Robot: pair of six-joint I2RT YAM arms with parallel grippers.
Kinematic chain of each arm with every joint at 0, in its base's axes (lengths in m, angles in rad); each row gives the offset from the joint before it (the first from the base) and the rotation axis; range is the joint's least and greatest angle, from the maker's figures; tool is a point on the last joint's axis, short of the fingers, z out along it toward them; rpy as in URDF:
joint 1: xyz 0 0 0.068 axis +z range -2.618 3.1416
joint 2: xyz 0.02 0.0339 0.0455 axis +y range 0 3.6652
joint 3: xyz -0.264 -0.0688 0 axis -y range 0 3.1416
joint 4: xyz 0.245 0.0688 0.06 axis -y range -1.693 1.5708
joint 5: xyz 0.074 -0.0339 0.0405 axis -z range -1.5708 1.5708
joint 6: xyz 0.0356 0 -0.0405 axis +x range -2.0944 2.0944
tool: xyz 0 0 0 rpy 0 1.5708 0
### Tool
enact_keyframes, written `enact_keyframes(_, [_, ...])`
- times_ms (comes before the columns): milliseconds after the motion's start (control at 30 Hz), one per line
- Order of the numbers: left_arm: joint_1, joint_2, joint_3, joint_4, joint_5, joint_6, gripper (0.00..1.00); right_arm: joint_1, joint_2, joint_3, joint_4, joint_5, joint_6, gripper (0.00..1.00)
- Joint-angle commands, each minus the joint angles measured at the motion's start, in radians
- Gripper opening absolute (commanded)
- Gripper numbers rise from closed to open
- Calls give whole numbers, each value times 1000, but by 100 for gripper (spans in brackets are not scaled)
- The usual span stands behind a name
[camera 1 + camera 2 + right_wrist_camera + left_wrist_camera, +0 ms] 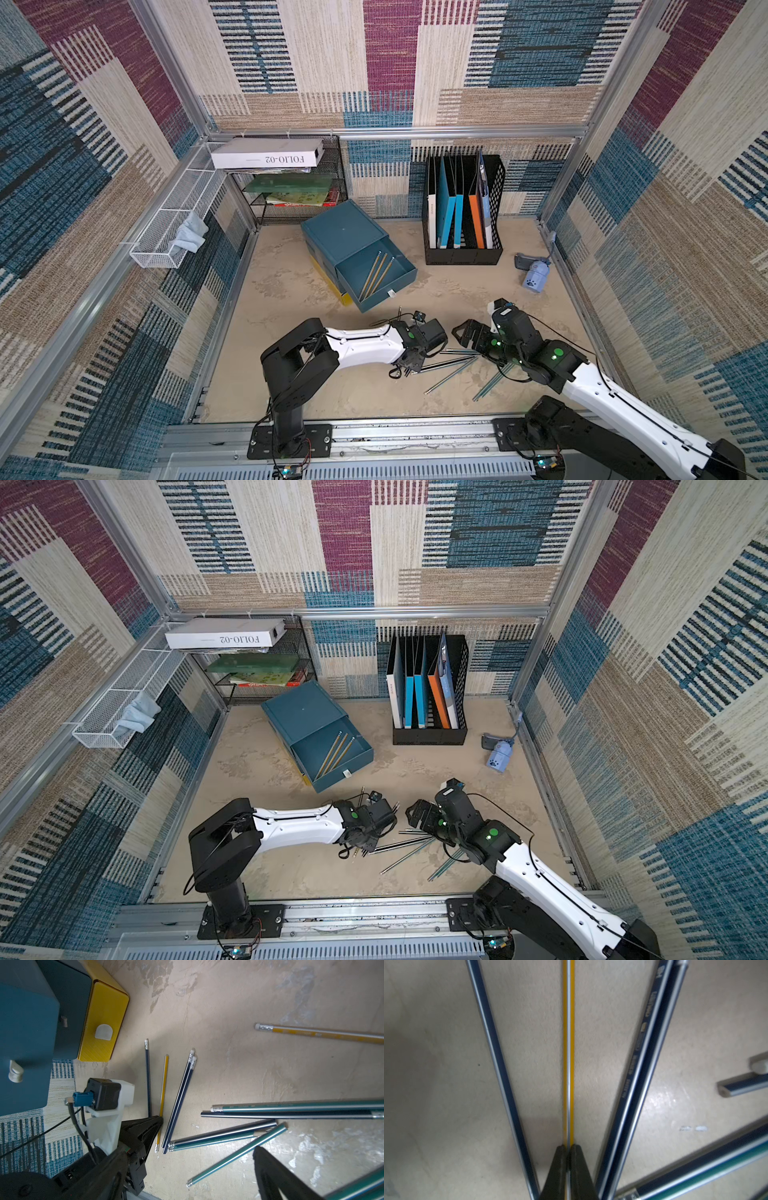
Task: Please place the pencils in the drawer according to their color
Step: Pick up the pencil from the center of the board.
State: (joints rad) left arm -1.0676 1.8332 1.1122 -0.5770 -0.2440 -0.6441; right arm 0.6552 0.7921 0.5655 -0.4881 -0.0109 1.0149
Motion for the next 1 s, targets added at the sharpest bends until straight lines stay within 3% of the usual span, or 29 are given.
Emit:
enact_keyframes(0, [2,-2,-7,-77,37,5,0,-1,1,7,-11,6,-8,98])
enact_keyframes(333, [3,-88,59,-144,8,47,0,-2,5,-10,7,-6,-2,98])
enact_keyframes(667, [-4,-150,111,-169,102,109,0,-2,10,-20,20,-9,3,98])
enact_keyframes(967, [-22,-148,293,-189,162,171,0,-2,12,-30,29,-14,7,98])
